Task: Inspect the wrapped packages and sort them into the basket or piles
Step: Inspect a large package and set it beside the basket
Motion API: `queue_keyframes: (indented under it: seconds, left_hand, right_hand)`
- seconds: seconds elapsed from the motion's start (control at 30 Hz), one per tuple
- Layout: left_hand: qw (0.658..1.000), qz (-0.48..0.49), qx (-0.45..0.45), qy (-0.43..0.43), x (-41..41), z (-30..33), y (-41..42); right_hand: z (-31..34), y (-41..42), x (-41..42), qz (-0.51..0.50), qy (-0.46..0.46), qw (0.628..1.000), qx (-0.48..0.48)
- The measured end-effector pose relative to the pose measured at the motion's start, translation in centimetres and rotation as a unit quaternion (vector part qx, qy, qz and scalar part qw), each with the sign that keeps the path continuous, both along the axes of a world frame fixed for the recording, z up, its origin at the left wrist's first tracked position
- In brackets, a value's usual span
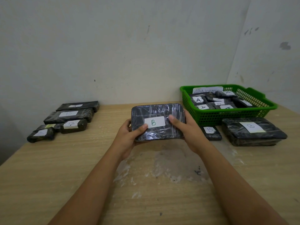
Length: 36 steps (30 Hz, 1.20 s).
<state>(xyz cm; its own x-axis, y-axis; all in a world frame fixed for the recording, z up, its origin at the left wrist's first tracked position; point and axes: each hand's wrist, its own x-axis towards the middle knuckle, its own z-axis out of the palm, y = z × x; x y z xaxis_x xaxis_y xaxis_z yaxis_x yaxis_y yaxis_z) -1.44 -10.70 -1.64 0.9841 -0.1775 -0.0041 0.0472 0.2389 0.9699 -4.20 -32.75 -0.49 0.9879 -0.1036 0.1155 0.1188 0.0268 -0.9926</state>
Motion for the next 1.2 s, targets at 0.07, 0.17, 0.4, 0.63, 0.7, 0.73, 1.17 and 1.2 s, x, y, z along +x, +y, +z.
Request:
queue_keyframes:
  seconds: [0.07, 0.17, 0.4, 0.63, 0.7, 0.73, 1.17, 1.2]
  left_hand:
    - [1.000, 0.005, 0.001, -0.002, 0.1, 0.1, 0.1]
    - [1.000, 0.006, -0.006, -0.010, 0.1, 0.4, 0.1]
    - [0.999, -0.011, 0.029, -0.023, 0.3, -0.6, 0.1]
    - [0.997, 0.014, 0.068, -0.034, 0.5, -1.1, -0.1]
    - [0.996, 0.018, 0.078, -0.035, 0.4, -1.1, -0.1]
    - [0.996, 0.021, 0.080, -0.035, 0.4, -1.0, -0.1]
    - [0.997, 0.032, 0.060, -0.026, 0.0, -0.6, -0.7]
    - [0.998, 0.032, 0.055, -0.022, 0.0, -0.6, -0.7]
  right_hand:
    - [-0.1, -0.5, 0.1, 0.039, 0.003, 0.999, 0.002]
    - [-0.4, -0.7, 0.3, 0.046, -0.010, 0.999, -0.024]
    - [-0.6, -0.3, 0.2, 0.022, -0.034, 0.999, -0.018]
    - [-0.9, 0.8, -0.1, -0.029, -0.033, 0.997, -0.067]
    - [-1.1, 0.9, 0.0, -0.033, -0.031, 0.997, -0.068]
    - [-1.2, 1.0, 0.0, -0.033, -0.032, 0.997, -0.069]
    - [-1.2, 1.2, 0.2, -0.036, -0.048, 0.998, -0.016]
    - [-1.1, 1.2, 0.2, -0.027, -0.038, 0.999, -0.011]
